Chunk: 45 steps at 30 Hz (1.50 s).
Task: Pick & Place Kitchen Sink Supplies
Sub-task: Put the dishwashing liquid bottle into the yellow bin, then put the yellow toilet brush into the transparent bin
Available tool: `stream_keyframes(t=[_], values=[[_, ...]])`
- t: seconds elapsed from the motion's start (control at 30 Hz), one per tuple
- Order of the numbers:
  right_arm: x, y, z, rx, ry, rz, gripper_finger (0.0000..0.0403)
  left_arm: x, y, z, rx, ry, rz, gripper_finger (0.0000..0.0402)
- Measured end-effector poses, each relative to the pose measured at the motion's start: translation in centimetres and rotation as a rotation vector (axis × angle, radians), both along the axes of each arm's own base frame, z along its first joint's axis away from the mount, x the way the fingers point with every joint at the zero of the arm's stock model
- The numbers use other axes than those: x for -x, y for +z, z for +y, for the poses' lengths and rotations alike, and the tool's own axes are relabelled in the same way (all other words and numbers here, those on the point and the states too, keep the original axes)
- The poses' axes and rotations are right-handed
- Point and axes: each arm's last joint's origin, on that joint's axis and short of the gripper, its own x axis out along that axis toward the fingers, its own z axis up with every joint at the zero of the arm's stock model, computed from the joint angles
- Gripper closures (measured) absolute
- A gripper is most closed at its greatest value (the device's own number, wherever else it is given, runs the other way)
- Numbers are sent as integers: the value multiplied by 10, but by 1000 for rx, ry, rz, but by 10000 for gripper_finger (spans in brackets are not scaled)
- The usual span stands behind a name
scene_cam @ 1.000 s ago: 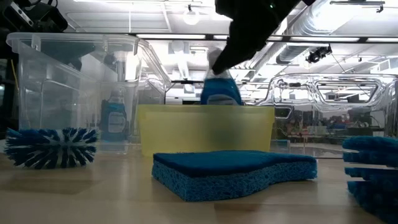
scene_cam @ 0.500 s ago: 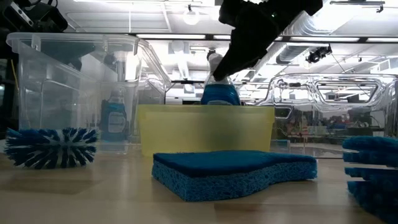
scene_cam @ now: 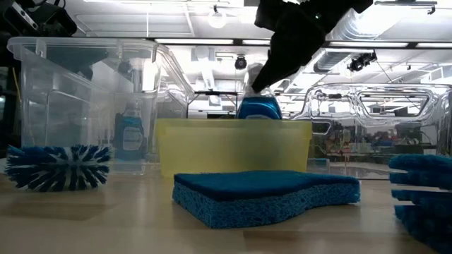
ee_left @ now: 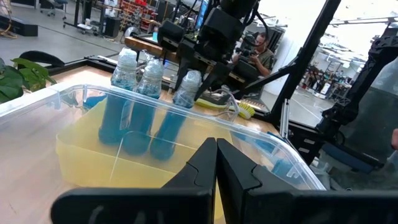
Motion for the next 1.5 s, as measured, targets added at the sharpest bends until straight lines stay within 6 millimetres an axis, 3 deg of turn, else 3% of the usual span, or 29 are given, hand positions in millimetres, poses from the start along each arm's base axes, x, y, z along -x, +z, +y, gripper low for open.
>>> stream_keyframes(t=[0.17, 0.63, 1.13, 1.5], values=[[0, 0, 0, 11, 24, 6, 248, 0, 0, 0, 0, 0, 0, 399], [1, 0, 1, -7, 40, 11, 148, 0, 0, 0, 0, 0, 1, 399], [15, 16, -1, -2, -15, 8, 143, 0, 0, 0, 0, 0, 0, 399], [47, 41, -4, -102, -168, 3, 143, 0, 0, 0, 0, 0, 0, 399]])
